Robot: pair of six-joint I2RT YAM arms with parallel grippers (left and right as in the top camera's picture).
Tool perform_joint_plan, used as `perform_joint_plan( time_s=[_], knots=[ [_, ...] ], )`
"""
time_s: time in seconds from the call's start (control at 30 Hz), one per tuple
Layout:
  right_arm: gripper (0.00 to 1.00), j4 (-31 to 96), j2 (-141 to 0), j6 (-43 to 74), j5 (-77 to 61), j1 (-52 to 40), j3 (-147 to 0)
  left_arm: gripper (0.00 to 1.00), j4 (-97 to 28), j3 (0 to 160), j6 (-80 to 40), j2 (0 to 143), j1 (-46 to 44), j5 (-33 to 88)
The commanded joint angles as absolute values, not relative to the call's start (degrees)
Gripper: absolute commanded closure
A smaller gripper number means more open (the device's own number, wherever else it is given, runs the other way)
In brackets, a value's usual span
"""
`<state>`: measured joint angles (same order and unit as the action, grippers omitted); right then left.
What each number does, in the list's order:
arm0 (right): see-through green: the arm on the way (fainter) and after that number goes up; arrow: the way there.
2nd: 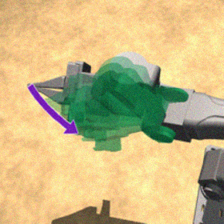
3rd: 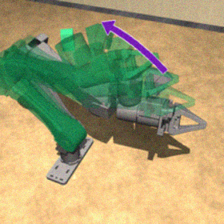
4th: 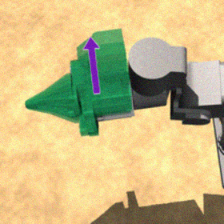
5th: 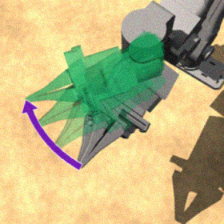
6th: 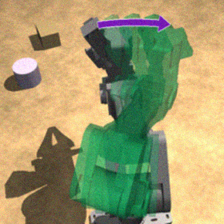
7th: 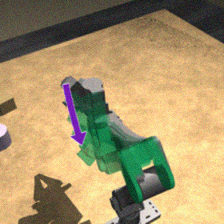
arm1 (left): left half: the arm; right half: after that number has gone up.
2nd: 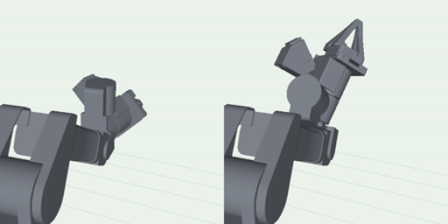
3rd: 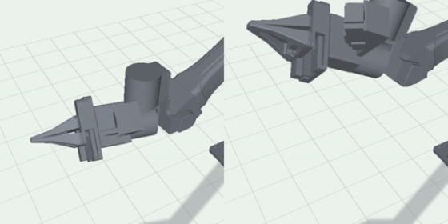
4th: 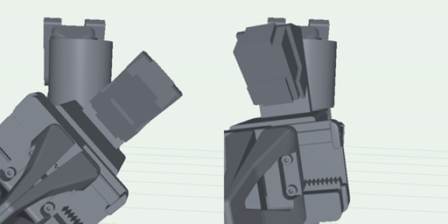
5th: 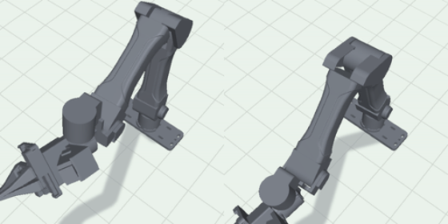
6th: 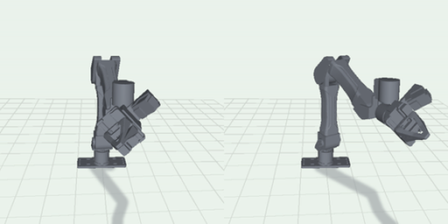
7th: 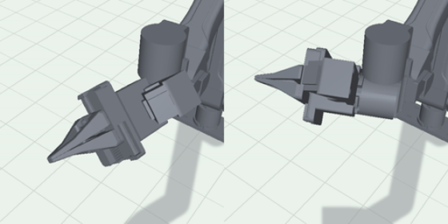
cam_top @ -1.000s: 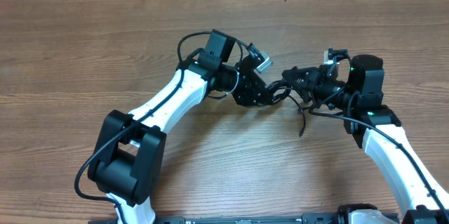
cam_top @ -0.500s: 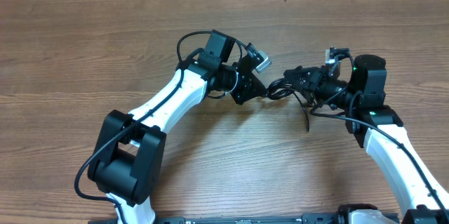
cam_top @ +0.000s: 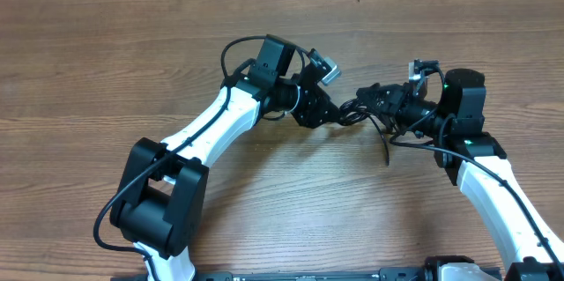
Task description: Untangle cables
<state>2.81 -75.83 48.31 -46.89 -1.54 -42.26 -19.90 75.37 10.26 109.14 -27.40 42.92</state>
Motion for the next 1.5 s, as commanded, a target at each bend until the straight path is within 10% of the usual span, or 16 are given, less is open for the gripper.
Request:
perform_joint_plan(
  time_s=[0.0,0.33,0.47,0.7,1.47],
  knots=[
    [0.96,2.46,-75.94,47.68,-49.21,-1.78,-42.98,0.44,-18.98,76.55,8.47,108.77,-27.79,42.39],
    [0.96,2.46,-75.94,47.66,-49.21,-2.57,-42.98,0.38,-18.81,76.55,4.16,112.25,-27.90,40.56],
    [0.96,2.44,-75.94,47.66,-49.19,-2.57,-42.98,0.73,-18.74,76.55,3.55,113.73,-27.90,40.56],
    [0.96,2.63,-75.94,47.66,-49.23,-2.57,-42.98,0.95,-17.69,76.69,-2.44,113.56,-26.20,40.45],
    [0.96,-12.86,-75.94,57.06,-50.26,-18.04,-43.83,0.93,-35.94,76.66,-10.13,98.56,-7.44,36.42]
  ],
)
